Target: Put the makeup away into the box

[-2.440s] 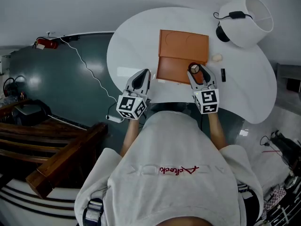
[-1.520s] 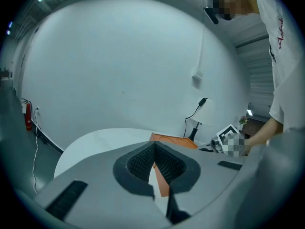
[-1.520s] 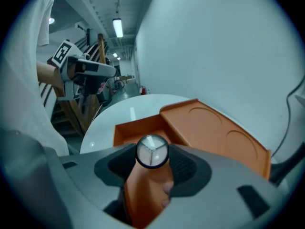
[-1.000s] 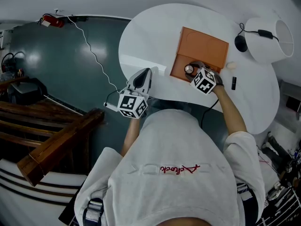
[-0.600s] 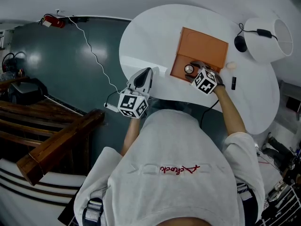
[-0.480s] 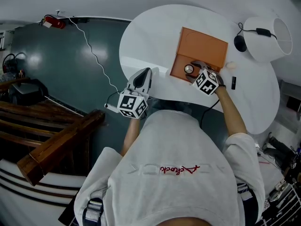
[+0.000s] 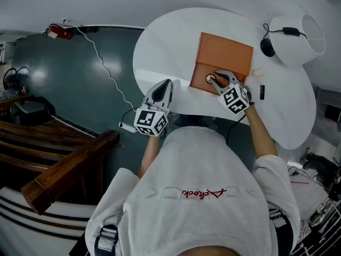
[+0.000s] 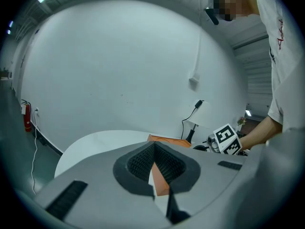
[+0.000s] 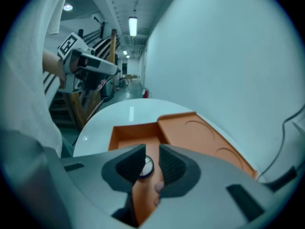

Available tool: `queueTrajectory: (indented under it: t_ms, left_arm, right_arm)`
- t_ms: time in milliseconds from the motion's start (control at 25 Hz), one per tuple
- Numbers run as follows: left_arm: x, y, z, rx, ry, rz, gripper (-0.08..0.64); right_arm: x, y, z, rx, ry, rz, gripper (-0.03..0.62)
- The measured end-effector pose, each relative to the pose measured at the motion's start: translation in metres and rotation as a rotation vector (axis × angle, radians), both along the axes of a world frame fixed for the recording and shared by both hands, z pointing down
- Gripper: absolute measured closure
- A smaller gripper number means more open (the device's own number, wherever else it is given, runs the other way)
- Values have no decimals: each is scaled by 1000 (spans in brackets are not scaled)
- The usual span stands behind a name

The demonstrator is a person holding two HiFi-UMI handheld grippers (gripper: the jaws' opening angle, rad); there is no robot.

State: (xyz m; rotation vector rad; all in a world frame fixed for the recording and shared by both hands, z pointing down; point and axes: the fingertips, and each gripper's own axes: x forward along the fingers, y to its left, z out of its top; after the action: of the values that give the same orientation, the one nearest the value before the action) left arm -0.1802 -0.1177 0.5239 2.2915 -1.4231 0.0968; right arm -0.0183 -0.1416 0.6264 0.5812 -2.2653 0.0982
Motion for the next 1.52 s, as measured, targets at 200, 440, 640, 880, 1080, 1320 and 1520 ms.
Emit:
queueTrajectory:
  t_ms: [200,440,640,880,1080,1320,1520]
  left_arm:
    - [8,-1,-4,9,1,20,551]
    - [22,-5,-7,16,4,57,551]
    - [46,-13,-10,25,11,121,551]
    - [90,-25,-16,39,19,225,551]
    - [137,-32,-19,45,28,351,551]
    - [192,-28,-19,40,37,472,551]
    - [222,-20,-15,29,35,533,551]
  right_arm:
    - [4,-4,-32,94,-107,143,565]
    - [19,-8,-53,104,-206,297,571]
    - [54,-12,-82,122,-355,529,571]
    - [113,-3,-99,163,-432,744,571]
    - [172,20,-101,202,-417,913,571]
    - [237,54,-95,218,-373,1059,571]
    - [264,78,-85,201,-356,1121,571]
